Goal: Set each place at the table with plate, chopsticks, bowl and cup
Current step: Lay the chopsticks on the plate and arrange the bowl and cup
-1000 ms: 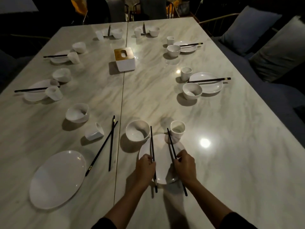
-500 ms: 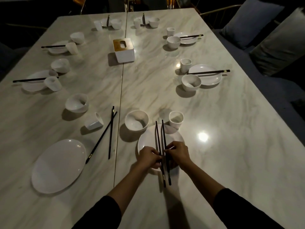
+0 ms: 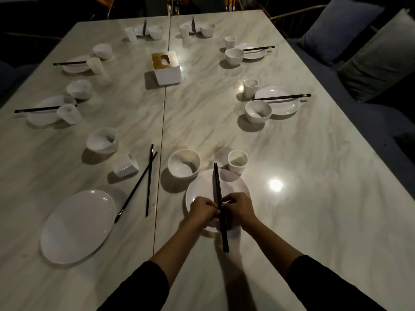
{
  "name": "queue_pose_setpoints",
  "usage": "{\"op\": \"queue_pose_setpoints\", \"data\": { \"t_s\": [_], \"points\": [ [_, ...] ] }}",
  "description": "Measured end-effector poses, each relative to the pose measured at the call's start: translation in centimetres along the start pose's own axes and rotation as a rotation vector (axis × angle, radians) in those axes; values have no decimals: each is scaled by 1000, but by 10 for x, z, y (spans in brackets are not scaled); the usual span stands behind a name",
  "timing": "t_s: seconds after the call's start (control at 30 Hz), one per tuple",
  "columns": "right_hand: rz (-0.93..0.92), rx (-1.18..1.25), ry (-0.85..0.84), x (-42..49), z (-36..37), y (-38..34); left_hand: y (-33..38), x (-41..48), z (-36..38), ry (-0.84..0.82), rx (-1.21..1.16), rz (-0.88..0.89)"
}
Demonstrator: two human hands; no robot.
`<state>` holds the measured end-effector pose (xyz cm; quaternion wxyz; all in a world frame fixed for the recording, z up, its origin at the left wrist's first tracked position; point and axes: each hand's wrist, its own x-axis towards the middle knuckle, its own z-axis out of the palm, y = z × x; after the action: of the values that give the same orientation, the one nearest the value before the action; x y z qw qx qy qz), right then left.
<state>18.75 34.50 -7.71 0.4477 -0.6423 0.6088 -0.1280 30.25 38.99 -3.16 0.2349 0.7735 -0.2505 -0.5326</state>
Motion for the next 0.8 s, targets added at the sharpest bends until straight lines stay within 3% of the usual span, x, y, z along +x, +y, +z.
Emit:
{"op": "queue_pose_setpoints", "data": {
  "t_s": [0.8],
  "points": [
    [-20,-1,1,-4,1,-3,-6,-1,5,49,-76,37]
  ]
}}
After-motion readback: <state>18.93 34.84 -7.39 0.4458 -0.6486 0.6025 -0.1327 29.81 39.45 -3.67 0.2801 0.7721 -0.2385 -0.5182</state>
